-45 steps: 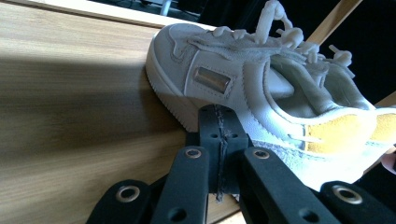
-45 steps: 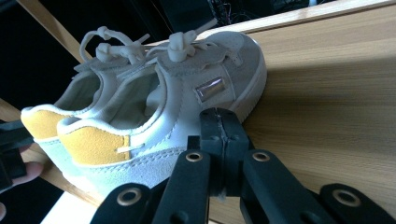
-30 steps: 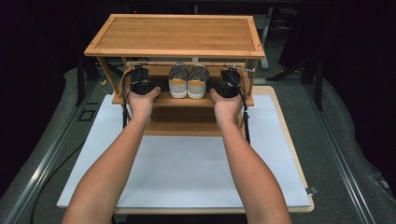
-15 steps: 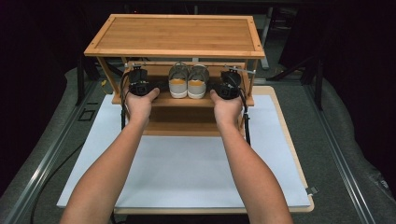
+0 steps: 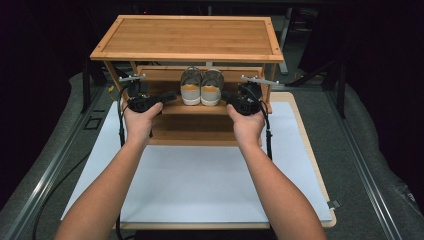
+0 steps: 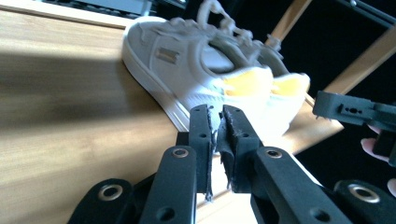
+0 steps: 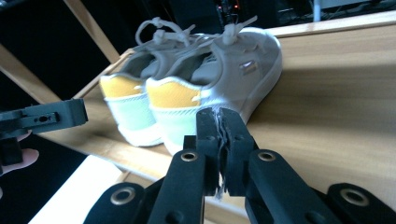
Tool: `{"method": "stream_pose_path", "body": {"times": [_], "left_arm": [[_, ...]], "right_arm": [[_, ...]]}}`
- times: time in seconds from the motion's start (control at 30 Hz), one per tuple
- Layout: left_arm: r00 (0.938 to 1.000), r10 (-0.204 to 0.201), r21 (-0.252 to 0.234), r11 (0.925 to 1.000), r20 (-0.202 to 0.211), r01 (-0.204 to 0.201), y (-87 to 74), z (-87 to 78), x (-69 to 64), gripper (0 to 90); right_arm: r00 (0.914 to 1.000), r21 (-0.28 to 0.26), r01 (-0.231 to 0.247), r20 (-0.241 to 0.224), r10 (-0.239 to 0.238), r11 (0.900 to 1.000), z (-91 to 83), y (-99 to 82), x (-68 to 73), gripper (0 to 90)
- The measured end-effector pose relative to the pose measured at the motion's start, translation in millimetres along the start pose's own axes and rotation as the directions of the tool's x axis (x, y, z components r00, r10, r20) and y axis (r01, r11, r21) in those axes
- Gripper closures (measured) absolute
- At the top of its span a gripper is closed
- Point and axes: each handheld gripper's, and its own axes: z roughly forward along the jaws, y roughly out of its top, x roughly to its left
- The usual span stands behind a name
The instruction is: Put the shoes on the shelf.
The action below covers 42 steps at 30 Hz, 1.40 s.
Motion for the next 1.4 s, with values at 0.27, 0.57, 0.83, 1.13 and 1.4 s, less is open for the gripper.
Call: {"method": "stream_pose_path", "body": {"times": [0.27,0.57,0.83,1.13,1.4], "left_arm": [[0.9975,0.066,-0.006,0.9978,0.025,-0.066,-10.7,-27.3,-9.9,80.7],[0.9945,0.093,-0.001,0.9957,0.048,-0.093,-27.9,-52.3,-15.7,78.5],[0.9928,0.099,0.009,0.9950,0.067,-0.100,-52.5,-73.7,-11.8,74.9],[0.9923,0.116,0.022,0.9929,0.044,-0.117,-88.4,-88.3,-2.3,69.7],[0.9893,0.145,0.064,0.9873,0.015,-0.146,-133.1,-87.5,-0.6,60.5]], "right_arm": [[0.9988,-0.022,0.012,-0.047,-0.013,0.9997,-22.6,-8.2,1.8,87.6],[0.9966,-0.006,0.038,-0.073,-0.038,0.9993,-55.4,-23.4,3.5,85.9],[0.9925,-0.002,0.070,-0.100,-0.070,0.9975,-78.4,-44.4,4.4,82.2],[0.9927,0.021,0.089,-0.084,-0.087,0.9958,-90.9,-89.6,-10.3,79.4],[0.9954,0.036,0.088,-0.042,-0.086,0.9955,-100.2,-134.6,-23.3,77.1]]}}
